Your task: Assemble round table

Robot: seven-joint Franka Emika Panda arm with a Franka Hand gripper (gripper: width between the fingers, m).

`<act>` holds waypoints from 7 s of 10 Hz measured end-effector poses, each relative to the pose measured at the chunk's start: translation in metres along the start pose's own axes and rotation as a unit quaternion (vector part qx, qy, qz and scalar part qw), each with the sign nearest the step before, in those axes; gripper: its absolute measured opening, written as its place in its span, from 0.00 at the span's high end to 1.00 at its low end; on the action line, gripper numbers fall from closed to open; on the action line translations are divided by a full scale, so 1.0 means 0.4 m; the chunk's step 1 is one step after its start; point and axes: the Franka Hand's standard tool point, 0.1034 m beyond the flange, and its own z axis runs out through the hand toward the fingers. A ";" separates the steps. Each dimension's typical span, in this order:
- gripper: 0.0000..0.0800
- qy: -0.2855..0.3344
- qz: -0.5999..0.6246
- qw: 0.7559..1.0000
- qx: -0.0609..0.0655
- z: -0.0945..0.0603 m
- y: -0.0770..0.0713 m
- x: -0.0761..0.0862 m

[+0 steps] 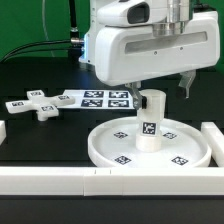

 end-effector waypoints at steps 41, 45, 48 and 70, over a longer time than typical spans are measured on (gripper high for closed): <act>0.48 -0.024 0.225 0.974 -0.007 0.033 0.016 -0.036; 0.48 -0.021 0.335 0.942 -0.005 0.033 0.017 -0.037; 0.48 -0.019 0.487 0.873 0.003 0.033 0.017 -0.037; 0.19 -0.009 0.293 0.956 0.021 0.027 0.019 -0.022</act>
Offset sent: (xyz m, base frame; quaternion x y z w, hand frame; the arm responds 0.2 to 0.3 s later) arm 0.0109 -0.0078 -0.0014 -0.0429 0.0189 -0.2685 0.9621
